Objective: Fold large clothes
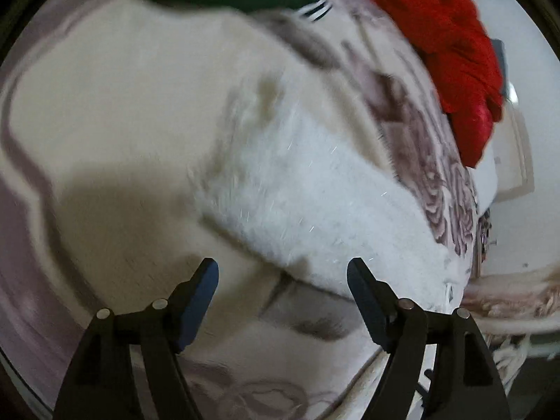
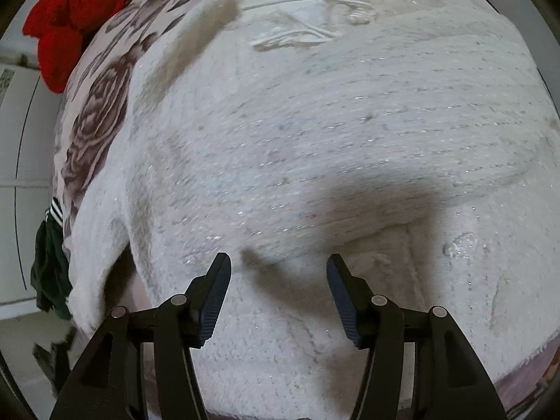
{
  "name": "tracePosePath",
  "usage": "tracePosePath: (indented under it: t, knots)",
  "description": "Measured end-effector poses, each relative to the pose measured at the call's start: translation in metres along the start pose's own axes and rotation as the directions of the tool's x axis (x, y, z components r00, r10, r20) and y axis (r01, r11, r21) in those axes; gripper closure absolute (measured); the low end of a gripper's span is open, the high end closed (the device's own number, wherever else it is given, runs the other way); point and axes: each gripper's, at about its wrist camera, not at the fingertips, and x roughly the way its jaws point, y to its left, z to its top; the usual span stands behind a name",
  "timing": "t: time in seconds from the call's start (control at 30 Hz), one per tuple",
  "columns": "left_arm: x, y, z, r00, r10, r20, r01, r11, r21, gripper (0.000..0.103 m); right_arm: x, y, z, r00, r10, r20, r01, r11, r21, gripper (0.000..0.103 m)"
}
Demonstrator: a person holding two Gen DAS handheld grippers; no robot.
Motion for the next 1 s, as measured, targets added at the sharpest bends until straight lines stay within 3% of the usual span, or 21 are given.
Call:
tracePosePath:
  t: [0.1, 0.2, 0.27, 0.3, 0.4, 0.5, 0.6, 0.73, 0.8, 0.87, 0.93, 1.0]
  knots:
    - [0.029, 0.002, 0.004, 0.999, -0.048, 0.016, 0.049, 0.995, -0.087, 0.029, 0.001, -0.004, 0.002, 1.0, -0.003, 0.008, 0.003, 1.0, 0.001, 0.044]
    - [0.039, -0.004, 0.014, 0.991, -0.041, 0.131, 0.056, 0.991, -0.118, 0.034, 0.004, -0.008, 0.004, 1.0, -0.005, 0.012, 0.005, 1.0, 0.008, 0.044]
    - [0.032, -0.017, 0.02, 0.977, -0.009, 0.214, 0.028, 0.996, -0.087, 0.08, 0.005, -0.01, 0.005, 1.0, -0.009, 0.013, 0.009, 1.0, 0.012, 0.044]
    - [0.03, -0.024, 0.023, 0.973, -0.002, 0.232, 0.016, 0.998, -0.057, 0.094, 0.005, -0.011, 0.006, 1.0, -0.007, 0.015, 0.006, 1.0, 0.013, 0.044]
    - [0.016, -0.058, 0.025, 0.953, 0.006, 0.304, -0.025, 0.998, 0.06, 0.095, 0.003, -0.019, 0.005, 1.0, 0.0, 0.021, 0.0, 1.0, 0.017, 0.044]
    - [-0.008, -0.112, 0.013, 0.928, -0.008, 0.372, -0.09, 0.966, 0.244, 0.096, -0.003, -0.027, 0.004, 1.0, 0.016, 0.025, -0.017, 0.999, 0.029, 0.044]
    - [-0.037, -0.178, -0.019, 0.913, -0.072, 0.401, -0.12, 0.892, 0.435, 0.096, -0.016, -0.039, 0.002, 0.999, 0.035, 0.039, -0.036, 0.999, 0.03, 0.044]
    - [-0.047, -0.272, -0.074, 0.923, -0.174, 0.344, -0.089, 0.772, 0.63, 0.096, -0.038, -0.064, 0.003, 0.996, 0.065, 0.057, -0.068, 0.996, 0.051, 0.044]
    - [-0.038, -0.323, -0.121, 0.939, -0.211, 0.271, -0.048, 0.7, 0.713, 0.096, -0.053, -0.085, 0.004, 0.994, 0.087, 0.071, -0.092, 0.993, 0.073, 0.044]
    - [-0.02, -0.361, -0.165, 0.955, -0.236, 0.181, 0.015, 0.646, 0.763, 0.096, -0.067, -0.106, 0.005, 0.992, 0.088, 0.086, -0.095, 0.991, 0.09, 0.044]
    - [0.013, -0.4, -0.222, 0.973, -0.218, 0.071, 0.071, 0.584, 0.809, 0.096, -0.085, -0.137, 0.006, 0.99, 0.087, 0.114, -0.1, 0.988, 0.116, 0.044]
    - [0.043, -0.426, -0.268, 0.981, -0.196, -0.008, 0.116, 0.546, 0.83, 0.096, -0.098, -0.167, 0.008, 0.988, 0.073, 0.134, -0.093, 0.984, 0.149, 0.044]
